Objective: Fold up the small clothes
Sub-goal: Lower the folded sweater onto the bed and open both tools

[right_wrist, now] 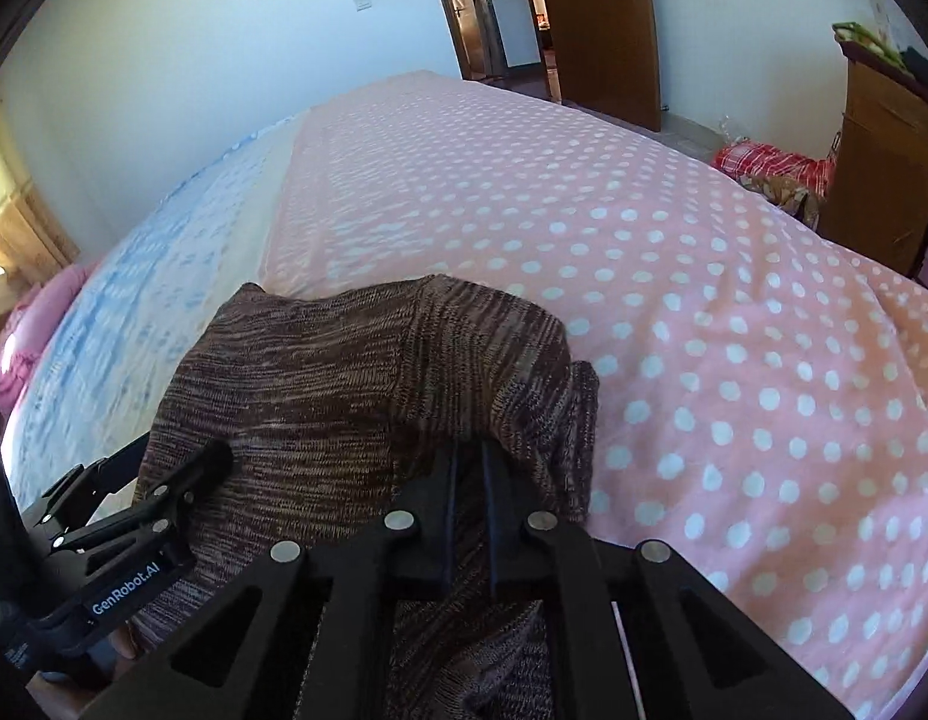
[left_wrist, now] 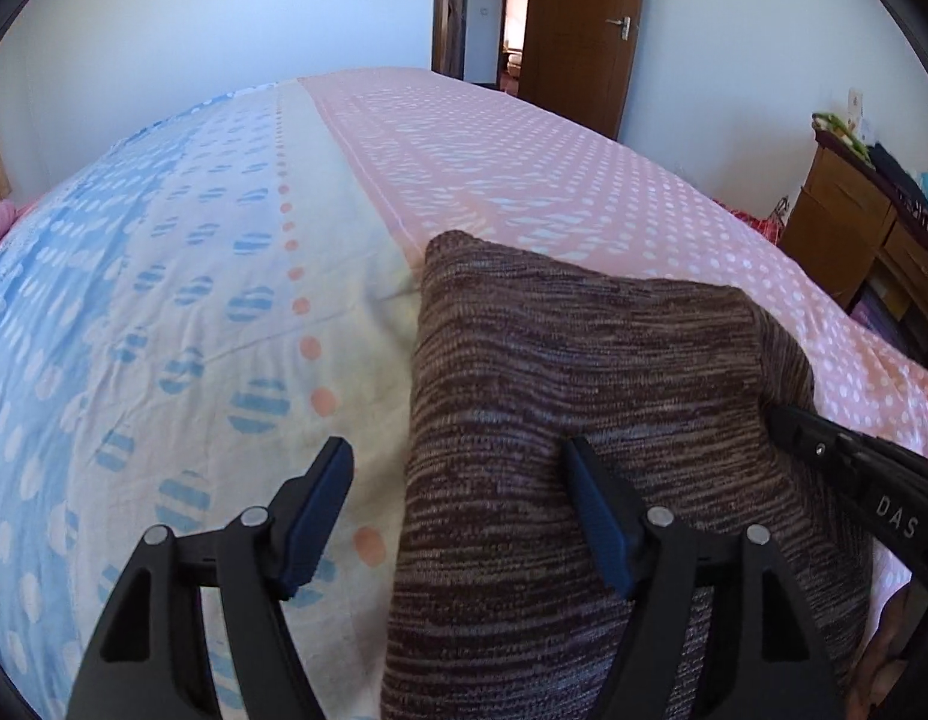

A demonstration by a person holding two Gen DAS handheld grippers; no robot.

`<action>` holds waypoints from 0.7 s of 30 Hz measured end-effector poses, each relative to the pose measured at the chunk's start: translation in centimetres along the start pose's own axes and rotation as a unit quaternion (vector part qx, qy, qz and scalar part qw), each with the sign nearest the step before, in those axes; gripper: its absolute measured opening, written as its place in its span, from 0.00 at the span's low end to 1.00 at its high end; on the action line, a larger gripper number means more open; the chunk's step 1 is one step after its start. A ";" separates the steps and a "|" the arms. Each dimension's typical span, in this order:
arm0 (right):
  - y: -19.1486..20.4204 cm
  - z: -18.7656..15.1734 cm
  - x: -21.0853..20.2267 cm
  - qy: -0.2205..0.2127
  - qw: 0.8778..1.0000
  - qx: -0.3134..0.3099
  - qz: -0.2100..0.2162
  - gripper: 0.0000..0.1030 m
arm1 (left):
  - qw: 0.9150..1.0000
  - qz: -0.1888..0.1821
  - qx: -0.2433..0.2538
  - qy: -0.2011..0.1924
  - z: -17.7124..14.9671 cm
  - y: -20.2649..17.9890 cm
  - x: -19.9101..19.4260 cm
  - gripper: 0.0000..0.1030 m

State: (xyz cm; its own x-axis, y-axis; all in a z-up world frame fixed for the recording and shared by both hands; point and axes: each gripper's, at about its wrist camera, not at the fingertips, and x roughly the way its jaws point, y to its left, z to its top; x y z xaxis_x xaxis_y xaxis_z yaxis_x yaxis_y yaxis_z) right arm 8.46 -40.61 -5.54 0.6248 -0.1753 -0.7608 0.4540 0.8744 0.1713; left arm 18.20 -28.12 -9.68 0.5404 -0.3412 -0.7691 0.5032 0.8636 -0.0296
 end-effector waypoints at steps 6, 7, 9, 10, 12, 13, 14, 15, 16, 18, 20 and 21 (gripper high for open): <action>2.9 -2.2 -7.3 -0.065 0.996 -0.060 -0.016 0.06 | 0.999 0.005 0.030 -0.023 -1.1 -0.1 -3.4 0.71; 3.5 -3.1 -8.1 -0.060 0.996 -0.071 -0.012 0.06 | 0.999 0.003 0.029 -0.024 -1.3 0.0 -3.7 0.71; 4.4 -4.7 -8.9 -0.045 0.995 -0.089 -0.004 0.07 | 0.999 0.002 0.025 -0.026 -2.1 0.1 -4.9 0.71; 4.8 -5.6 -8.9 -0.035 0.995 -0.099 -0.006 0.07 | 0.999 0.001 0.026 -0.028 -2.5 0.1 -5.4 0.71; 4.9 -7.6 -7.9 -0.014 0.994 -0.110 -0.015 0.07 | 0.999 0.005 0.032 -0.032 -3.3 0.1 -6.0 0.71; 4.6 -8.4 -7.4 -0.002 0.994 -0.107 -0.021 0.07 | 0.999 0.007 0.036 -0.033 -3.7 0.1 -6.2 0.71; 4.2 -8.9 -7.0 0.012 0.995 -0.099 -0.025 0.08 | 0.999 0.011 0.041 -0.033 -4.2 0.0 -6.4 0.71; 3.4 -8.9 -6.1 0.029 0.995 -0.089 -0.024 0.08 | 0.998 0.014 0.046 -0.030 -4.8 -0.2 -6.5 0.72; 3.0 -9.2 -5.4 0.048 0.996 -0.078 -0.022 0.08 | 0.998 0.016 0.049 -0.025 -5.1 -0.1 -6.2 0.72; 2.6 -9.2 -6.0 0.042 0.998 -0.054 -0.012 0.09 | 0.998 0.021 0.053 -0.011 -6.2 -0.2 -5.5 0.72; 2.2 -9.4 -6.0 0.047 0.998 -0.034 -0.009 0.09 | 0.999 0.023 0.050 -0.001 -7.1 0.1 -4.8 0.73; 2.1 -9.5 -6.3 0.047 0.998 -0.028 -0.010 0.09 | 0.999 0.023 0.048 0.001 -7.5 0.1 -4.8 0.73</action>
State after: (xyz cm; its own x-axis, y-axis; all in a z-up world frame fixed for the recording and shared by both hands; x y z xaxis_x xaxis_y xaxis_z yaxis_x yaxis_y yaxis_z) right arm -0.53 -33.40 -6.31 0.5521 -0.1515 -0.8199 0.4276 0.8957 0.1224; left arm 10.65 -23.60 -10.75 0.5622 -0.3016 -0.7700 0.5409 0.8385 0.0664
